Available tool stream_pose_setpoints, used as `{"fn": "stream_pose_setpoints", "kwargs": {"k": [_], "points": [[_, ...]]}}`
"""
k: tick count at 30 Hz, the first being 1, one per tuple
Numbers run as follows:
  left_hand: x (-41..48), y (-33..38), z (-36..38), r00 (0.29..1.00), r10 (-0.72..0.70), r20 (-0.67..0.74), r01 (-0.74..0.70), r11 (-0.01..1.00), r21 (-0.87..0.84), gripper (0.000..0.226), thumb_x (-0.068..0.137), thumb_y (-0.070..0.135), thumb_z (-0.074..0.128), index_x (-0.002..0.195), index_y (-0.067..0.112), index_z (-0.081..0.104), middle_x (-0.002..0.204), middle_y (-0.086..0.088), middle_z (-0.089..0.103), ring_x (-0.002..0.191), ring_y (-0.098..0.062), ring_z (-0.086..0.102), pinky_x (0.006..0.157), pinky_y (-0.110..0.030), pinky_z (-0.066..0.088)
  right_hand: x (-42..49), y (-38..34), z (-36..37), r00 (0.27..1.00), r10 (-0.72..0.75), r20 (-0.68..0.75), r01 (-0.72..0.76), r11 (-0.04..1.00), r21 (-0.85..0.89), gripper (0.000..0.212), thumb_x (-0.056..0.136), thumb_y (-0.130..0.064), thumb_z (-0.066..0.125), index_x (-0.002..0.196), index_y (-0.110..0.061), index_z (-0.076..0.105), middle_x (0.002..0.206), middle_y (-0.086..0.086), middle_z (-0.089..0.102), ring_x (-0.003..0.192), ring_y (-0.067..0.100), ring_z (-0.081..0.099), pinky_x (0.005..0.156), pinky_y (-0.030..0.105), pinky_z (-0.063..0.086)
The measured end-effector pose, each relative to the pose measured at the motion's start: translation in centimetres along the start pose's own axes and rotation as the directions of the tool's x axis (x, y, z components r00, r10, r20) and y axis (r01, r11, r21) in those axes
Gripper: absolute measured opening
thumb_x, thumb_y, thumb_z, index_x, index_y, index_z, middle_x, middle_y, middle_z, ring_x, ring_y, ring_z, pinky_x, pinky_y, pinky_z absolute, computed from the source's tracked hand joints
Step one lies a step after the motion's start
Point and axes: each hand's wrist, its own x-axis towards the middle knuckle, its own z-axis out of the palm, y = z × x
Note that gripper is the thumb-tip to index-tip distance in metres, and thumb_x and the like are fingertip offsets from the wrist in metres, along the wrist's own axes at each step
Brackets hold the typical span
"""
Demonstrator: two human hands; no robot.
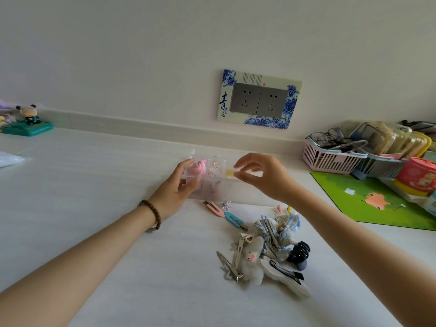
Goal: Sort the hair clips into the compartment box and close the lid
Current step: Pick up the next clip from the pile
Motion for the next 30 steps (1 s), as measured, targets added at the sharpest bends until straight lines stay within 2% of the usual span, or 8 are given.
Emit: {"fn": "stream_pose_setpoints", "kwargs": {"k": [3, 6, 12, 17, 23, 25, 27, 30], "points": [[0.0, 0.0, -0.1, 1.0, 0.002, 0.013, -0.002, 1.0, -0.004, 0.056, 0.077, 0.068, 0.042, 0.128, 0.049, 0.029, 0.135, 0.006, 0.046, 0.115, -0.012, 0.052, 0.084, -0.021, 0.038, -2.2, -0.4, -0.5, 0.997, -0.024, 0.068, 0.026, 0.999, -0.029, 0.006, 0.08, -0.025, 0.07, 0.084, -0.021, 0.07, 0.086, -0.018, 0.068, 0.083, -0.014, 0.058, 0.08, 0.007, 0.044], [0.1, -0.3, -0.2, 1.0, -0.001, 0.015, 0.001, 1.0, 0.028, 0.058, 0.078, 0.07, 0.041, 0.13, 0.049, 0.028, 0.134, 0.002, 0.049, 0.115, -0.013, 0.053, 0.082, -0.02, 0.039, -3.6, -0.6, -0.3, 0.998, -0.062, 0.019, 0.063, 0.994, -0.086, 0.005, 0.078, -0.027, 0.073, 0.082, -0.026, 0.07, 0.082, -0.028, 0.061, 0.081, -0.027, 0.047, 0.07, -0.005, 0.032], [-0.2, -0.1, -0.1, 1.0, 0.002, -0.004, -0.002, 0.999, 0.049, 0.055, 0.076, 0.069, 0.041, 0.127, 0.051, 0.03, 0.127, -0.002, 0.055, 0.109, -0.012, 0.056, 0.079, -0.017, 0.038, -4.1, 0.3, 1.8, 0.957, 0.154, 0.248, -0.114, 0.979, -0.168, 0.022, 0.074, -0.035, 0.075, 0.089, -0.019, 0.071, 0.079, -0.01, 0.067, 0.074, 0.006, 0.063, 0.07, 0.019, 0.051], [-0.3, 0.0, -0.1, 1.0, 0.0, -0.007, 0.001, 0.998, 0.069, 0.06, 0.076, 0.067, 0.04, 0.131, 0.046, 0.029, 0.129, -0.004, 0.054, 0.111, -0.014, 0.055, 0.083, -0.02, 0.038, -4.1, 0.7, 2.9, 0.941, 0.236, 0.244, -0.198, 0.965, -0.17, 0.018, 0.07, -0.039, 0.077, 0.074, -0.026, 0.066, 0.069, -0.017, 0.061, 0.061, 0.004, 0.056, 0.055, 0.016, 0.043], [-0.2, 0.0, -0.1, 1.0, -0.005, -0.001, 0.005, 0.998, 0.06, 0.061, 0.077, 0.066, 0.041, 0.133, 0.044, 0.028, 0.133, -0.003, 0.051, 0.115, -0.015, 0.053, 0.086, -0.023, 0.037, -4.2, -0.4, 2.0, 0.922, 0.265, 0.283, -0.285, 0.958, 0.034, 0.012, 0.075, -0.033, 0.075, 0.066, -0.027, 0.068, 0.059, -0.014, 0.066, 0.045, 0.001, 0.046, 0.04, 0.009, 0.034], [-0.2, -0.1, -0.2, 1.0, -0.004, 0.006, 0.003, 0.999, 0.04, 0.06, 0.079, 0.067, 0.041, 0.133, 0.044, 0.027, 0.134, -0.001, 0.049, 0.117, -0.014, 0.051, 0.087, -0.023, 0.037, -3.5, -1.1, 1.0, 0.946, 0.248, 0.208, -0.286, 0.942, 0.176, 0.015, 0.076, -0.032, 0.073, 0.063, -0.026, 0.07, 0.054, -0.013, 0.067, 0.038, -0.001, 0.038, 0.036, 0.009, 0.028], [-0.2, -0.1, -0.2, 1.0, 0.008, 0.016, -0.009, 0.999, 0.04, 0.061, 0.079, 0.067, 0.041, 0.133, 0.044, 0.027, 0.138, 0.003, 0.045, 0.119, -0.014, 0.05, 0.088, -0.024, 0.037, -1.9, -1.3, 0.1, 0.957, 0.289, 0.026, -0.286, 0.925, 0.25, 0.018, 0.075, -0.034, 0.072, 0.06, -0.026, 0.069, 0.052, -0.009, 0.061, 0.04, 0.0, 0.034, 0.039, 0.014, 0.028], [-0.2, 0.0, -0.2, 1.0, 0.017, 0.012, -0.017, 0.999, 0.036, 0.058, 0.082, 0.063, 0.042, 0.134, 0.042, 0.027, 0.14, 0.011, 0.038, 0.117, -0.011, 0.05, 0.086, -0.02, 0.037, 1.0, -1.0, -0.2, 0.889, 0.427, -0.165, -0.375, 0.887, 0.27, 0.024, 0.075, -0.032, 0.071, 0.054, -0.021, 0.066, 0.056, 0.0, 0.047, 0.052, 0.011, 0.033, 0.05, 0.025, 0.026]]}}
